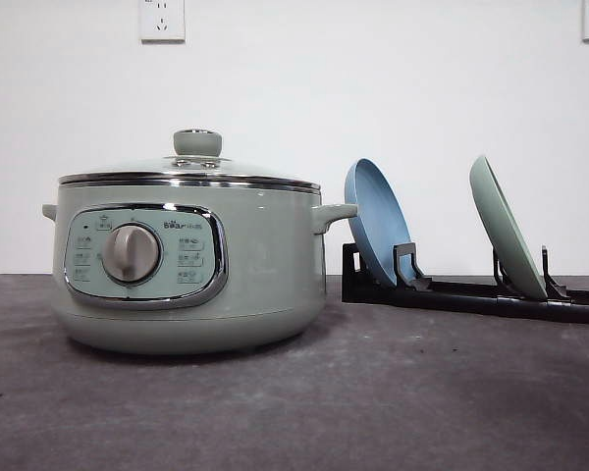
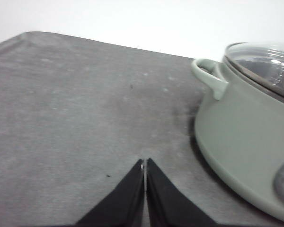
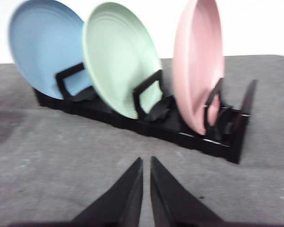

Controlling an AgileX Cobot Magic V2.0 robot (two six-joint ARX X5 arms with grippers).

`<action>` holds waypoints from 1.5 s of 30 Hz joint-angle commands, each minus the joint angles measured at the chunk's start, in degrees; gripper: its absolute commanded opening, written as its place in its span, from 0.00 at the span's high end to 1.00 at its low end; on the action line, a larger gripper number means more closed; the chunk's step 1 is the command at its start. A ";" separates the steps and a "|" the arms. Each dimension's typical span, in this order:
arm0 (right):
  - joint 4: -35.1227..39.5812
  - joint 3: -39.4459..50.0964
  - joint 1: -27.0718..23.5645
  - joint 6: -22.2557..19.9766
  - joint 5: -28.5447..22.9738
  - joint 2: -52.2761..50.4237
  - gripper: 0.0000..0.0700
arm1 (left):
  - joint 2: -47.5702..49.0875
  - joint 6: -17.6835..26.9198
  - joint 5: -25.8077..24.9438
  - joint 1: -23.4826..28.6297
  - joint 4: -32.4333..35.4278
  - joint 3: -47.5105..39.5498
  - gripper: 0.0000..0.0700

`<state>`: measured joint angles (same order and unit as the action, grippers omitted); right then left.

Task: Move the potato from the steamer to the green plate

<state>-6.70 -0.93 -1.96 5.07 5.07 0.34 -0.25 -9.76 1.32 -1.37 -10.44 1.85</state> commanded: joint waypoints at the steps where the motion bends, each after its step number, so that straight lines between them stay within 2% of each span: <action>1: 0.37 0.03 -0.06 2.30 1.81 -0.13 0.99 | -0.03 -0.50 -1.44 -0.21 -0.21 -0.58 1.00; 6: 0.11 -1.91 0.51 5.81 2.63 -0.07 0.99 | -0.74 -3.78 -2.66 -2.29 0.26 2.63 1.00; 9: -0.12 -4.15 1.50 9.34 2.54 -0.07 0.99 | -2.13 -5.91 -2.66 -3.69 2.19 5.27 1.00; 13: -1.62 -8.66 2.78 11.90 1.92 0.30 0.99 | -5.97 -8.20 -2.57 -4.81 4.50 10.02 1.00; 19: -5.81 -19.33 3.39 13.46 1.25 5.01 0.99 | -15.87 -8.01 -3.24 -5.09 3.90 21.37 1.00; 26: -12.99 -34.35 3.39 13.69 4.70 14.56 0.99 | -29.13 -4.60 -9.96 -5.30 -3.70 38.14 1.00; 30: -20.10 -42.81 3.39 13.41 8.89 19.74 0.99 | -35.11 -3.27 -14.23 -6.93 -6.01 45.61 1.00; 33: -25.23 -48.07 3.39 11.24 13.47 23.62 0.99 | -38.70 -3.17 -19.45 -8.76 -7.05 49.67 1.00; 36: -29.77 -52.03 3.39 8.71 20.38 27.05 0.99 | -41.73 -3.16 -24.61 -11.01 -8.89 52.94 1.00; 40: -32.85 -54.81 3.39 4.89 30.48 30.16 0.99 | -44.30 -2.82 -28.10 -14.11 -11.80 55.62 1.00; 45: -34.74 -55.43 3.39 2.33 34.22 32.36 0.99 | -47.26 1.69 -33.96 -16.48 -18.00 57.07 1.00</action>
<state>-41.51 -55.35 1.30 9.67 38.87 32.23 -46.97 -10.84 -31.55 -17.58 -28.05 57.82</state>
